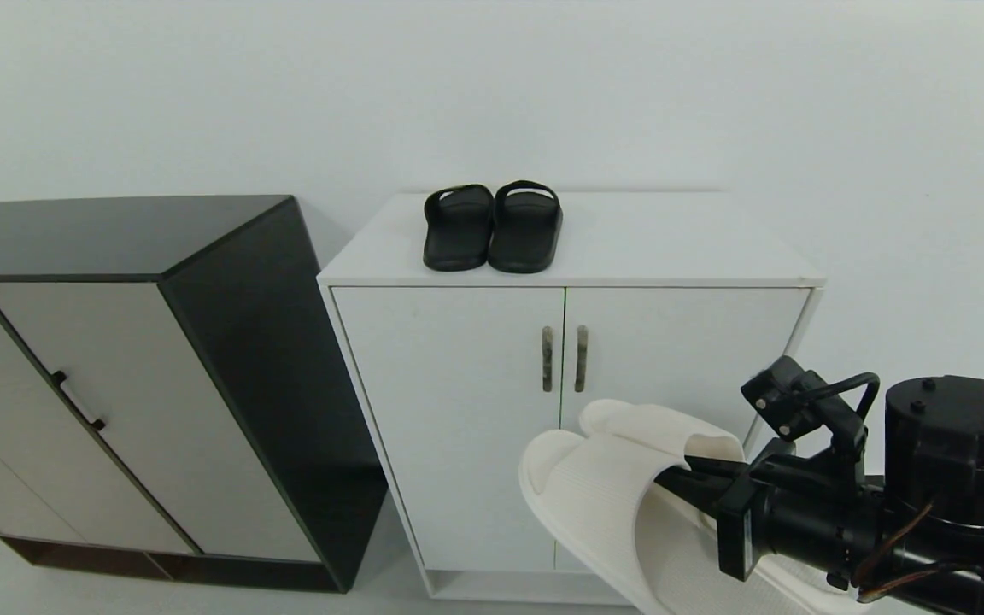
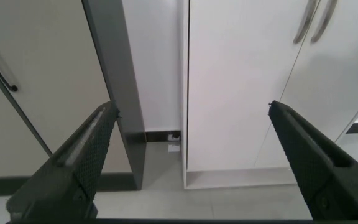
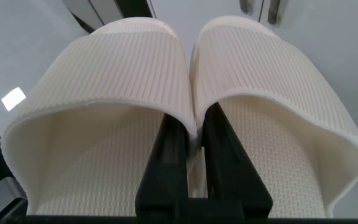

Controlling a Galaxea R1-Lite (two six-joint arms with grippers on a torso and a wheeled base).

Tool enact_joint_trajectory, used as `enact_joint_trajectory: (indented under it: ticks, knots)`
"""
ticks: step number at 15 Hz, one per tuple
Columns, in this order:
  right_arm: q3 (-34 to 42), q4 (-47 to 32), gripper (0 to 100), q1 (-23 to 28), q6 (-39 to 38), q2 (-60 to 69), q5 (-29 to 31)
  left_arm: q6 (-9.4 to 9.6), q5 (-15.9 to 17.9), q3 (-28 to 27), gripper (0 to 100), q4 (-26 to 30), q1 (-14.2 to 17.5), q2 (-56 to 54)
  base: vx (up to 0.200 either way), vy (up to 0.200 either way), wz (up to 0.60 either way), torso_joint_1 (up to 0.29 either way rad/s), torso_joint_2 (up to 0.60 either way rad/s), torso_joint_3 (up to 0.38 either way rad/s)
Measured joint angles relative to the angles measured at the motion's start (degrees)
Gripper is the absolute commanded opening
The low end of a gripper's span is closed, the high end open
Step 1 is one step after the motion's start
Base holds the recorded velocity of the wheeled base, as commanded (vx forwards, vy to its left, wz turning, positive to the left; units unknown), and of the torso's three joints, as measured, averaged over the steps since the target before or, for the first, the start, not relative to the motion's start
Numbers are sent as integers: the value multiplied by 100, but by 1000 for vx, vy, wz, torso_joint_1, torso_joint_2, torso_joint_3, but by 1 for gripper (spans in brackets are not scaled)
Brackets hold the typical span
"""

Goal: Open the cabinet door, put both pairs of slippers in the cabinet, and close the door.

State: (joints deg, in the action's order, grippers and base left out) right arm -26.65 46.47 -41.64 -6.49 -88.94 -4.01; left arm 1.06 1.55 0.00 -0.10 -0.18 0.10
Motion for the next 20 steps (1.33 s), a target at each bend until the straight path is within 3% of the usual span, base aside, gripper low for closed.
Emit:
enact_joint_trajectory:
  ticks: [3,6,9,13,15,17,20]
  knots:
    - [13,50,0,-22,4,-2,-1,-193,1,-344,100,-69,-6,105,0,0,0,-168,497,320]
    - [41,83,0,-35,6,-26,-1,-373,354,-1006,100,-313,-52,1013,0,0,0,-145,473,325]
    - [83,151,0,-37,13,-41,-1,-596,866,-1371,100,-1520,-345,2692,0,0,0,-121,460,334]
    - [144,158,0,-55,17,-46,0,-867,1162,-1815,100,-3415,-1145,5120,0,0,0,-88,460,364]
    - [149,161,0,-61,17,-52,-1,-1061,1224,-2289,100,-4142,-1768,6281,0,0,0,-34,449,398]
    - [162,154,0,-59,15,-55,-1,-1397,1230,-2998,100,-4462,-2522,7129,0,0,0,-15,366,337]
    - [174,161,0,-72,72,-63,-1,-1556,1228,-3961,100,-4561,-3357,7956,0,0,0,-10,83,91]
